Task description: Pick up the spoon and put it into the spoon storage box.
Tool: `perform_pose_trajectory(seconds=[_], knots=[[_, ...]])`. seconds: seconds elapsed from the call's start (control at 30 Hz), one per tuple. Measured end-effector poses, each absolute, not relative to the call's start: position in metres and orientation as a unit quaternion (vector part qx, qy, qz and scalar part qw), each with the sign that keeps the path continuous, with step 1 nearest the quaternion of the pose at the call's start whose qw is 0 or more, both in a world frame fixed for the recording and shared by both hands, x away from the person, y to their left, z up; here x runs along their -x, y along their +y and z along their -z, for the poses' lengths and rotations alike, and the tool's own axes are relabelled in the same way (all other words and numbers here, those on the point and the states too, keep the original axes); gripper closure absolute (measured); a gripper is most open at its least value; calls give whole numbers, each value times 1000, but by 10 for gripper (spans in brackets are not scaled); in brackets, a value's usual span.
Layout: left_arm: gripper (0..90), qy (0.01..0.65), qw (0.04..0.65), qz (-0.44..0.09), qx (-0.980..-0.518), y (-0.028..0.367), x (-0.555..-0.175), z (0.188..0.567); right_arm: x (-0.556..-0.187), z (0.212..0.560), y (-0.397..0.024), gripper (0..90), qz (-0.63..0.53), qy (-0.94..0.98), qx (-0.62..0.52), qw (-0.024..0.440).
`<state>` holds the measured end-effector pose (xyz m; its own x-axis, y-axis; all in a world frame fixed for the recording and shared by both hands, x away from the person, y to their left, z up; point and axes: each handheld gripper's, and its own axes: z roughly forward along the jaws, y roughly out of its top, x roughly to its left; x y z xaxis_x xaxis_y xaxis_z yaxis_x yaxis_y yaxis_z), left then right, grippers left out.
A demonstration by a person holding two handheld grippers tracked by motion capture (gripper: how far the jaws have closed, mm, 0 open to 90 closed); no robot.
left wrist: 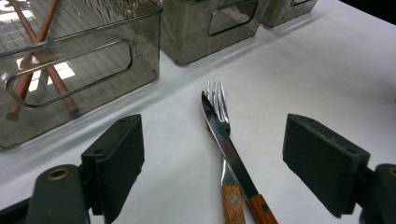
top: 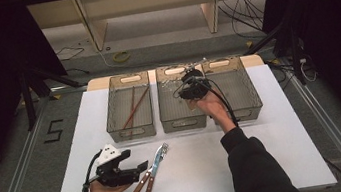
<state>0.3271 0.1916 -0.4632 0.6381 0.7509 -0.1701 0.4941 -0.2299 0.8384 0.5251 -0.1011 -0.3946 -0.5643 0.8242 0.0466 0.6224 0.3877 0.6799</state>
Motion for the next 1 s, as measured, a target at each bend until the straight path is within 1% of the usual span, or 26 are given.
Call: perform_pose_trajectory(seconds=[1.0], knots=[[201,401,467,-134,-777,191,-327,464,-527,411,-97,760,-313,827,-444,145]])
